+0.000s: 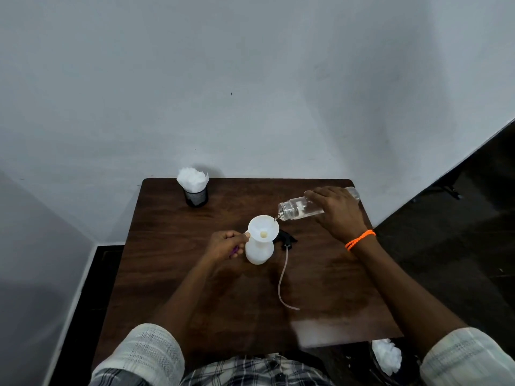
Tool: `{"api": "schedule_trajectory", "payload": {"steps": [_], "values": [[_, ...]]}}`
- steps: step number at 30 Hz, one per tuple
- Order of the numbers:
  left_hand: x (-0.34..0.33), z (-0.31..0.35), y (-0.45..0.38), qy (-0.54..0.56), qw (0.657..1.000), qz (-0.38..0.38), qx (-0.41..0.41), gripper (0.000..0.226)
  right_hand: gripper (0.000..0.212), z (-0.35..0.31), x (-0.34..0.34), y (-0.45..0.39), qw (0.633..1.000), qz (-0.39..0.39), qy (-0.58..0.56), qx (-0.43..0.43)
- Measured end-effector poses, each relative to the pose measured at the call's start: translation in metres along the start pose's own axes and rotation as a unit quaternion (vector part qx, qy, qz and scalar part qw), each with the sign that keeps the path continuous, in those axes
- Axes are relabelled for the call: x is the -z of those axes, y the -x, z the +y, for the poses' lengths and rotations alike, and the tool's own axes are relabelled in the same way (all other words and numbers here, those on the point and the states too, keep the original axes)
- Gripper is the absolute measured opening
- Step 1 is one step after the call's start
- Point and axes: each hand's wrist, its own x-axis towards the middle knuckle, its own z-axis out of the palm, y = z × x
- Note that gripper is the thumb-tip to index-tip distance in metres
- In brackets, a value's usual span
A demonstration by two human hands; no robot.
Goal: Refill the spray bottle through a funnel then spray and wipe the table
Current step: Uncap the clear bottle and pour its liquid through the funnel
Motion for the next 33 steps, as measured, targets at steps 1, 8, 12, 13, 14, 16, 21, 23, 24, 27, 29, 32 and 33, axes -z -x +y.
{"api": "schedule_trajectory", "payload": {"steps": [1, 8, 12, 13, 14, 16, 21, 23, 24, 27, 29, 32, 33], "values": [[0.000, 0.000, 0.000, 0.001, 1.000, 0.000, 0.000, 0.023, 0.055, 0.000, 0.000, 0.000, 1.000, 0.000, 0.001, 0.000], [0.001, -0.003, 0.001, 0.000, 1.000, 0.004, -0.005, 0.027, 0.055, -0.002, -0.001, 0.000, 1.000, 0.011, 0.003, 0.010], [0.001, -0.003, 0.000, -0.002, 1.000, 0.001, -0.006, 0.026, 0.053, -0.002, -0.002, 0.000, 1.000, 0.016, 0.002, 0.013], [0.001, -0.003, -0.001, -0.003, 1.000, 0.002, -0.005, 0.026, 0.054, -0.003, -0.002, 0.000, 1.000, 0.016, 0.001, 0.013], [0.001, -0.003, -0.001, -0.004, 1.000, 0.005, -0.003, 0.026, 0.054, -0.003, -0.002, 0.001, 1.000, 0.017, -0.001, 0.013], [0.001, -0.003, -0.001, -0.001, 1.000, 0.006, -0.001, 0.027, 0.053, -0.004, -0.001, 0.001, 1.000, 0.021, -0.004, 0.014], [-0.001, -0.003, -0.001, 0.003, 1.000, 0.010, 0.001, 0.026, 0.052, -0.006, -0.001, 0.002, 1.000, 0.025, -0.005, 0.018], [0.000, -0.004, -0.001, 0.010, 1.000, 0.009, -0.002, 0.027, 0.053, -0.005, -0.003, 0.002, 1.000, 0.024, -0.005, 0.015], [0.000, -0.004, -0.001, 0.010, 1.000, 0.008, -0.003, 0.026, 0.053, -0.005, -0.004, 0.002, 1.000, 0.024, -0.004, 0.015], [0.001, -0.005, 0.001, 0.005, 1.000, 0.009, -0.001, 0.025, 0.054, -0.006, -0.006, 0.003, 1.000, 0.025, -0.006, 0.012], [0.001, -0.004, 0.002, 0.005, 1.000, 0.011, 0.000, 0.026, 0.054, -0.007, -0.006, 0.003, 1.000, 0.021, -0.005, 0.007], [0.002, -0.002, 0.004, 0.004, 1.000, 0.015, 0.008, 0.025, 0.058, -0.008, -0.010, 0.004, 1.000, 0.009, -0.011, -0.003], [0.003, -0.001, 0.004, 0.004, 1.000, 0.018, 0.009, 0.023, 0.059, -0.009, -0.011, 0.005, 1.000, 0.003, -0.013, -0.007]]}}
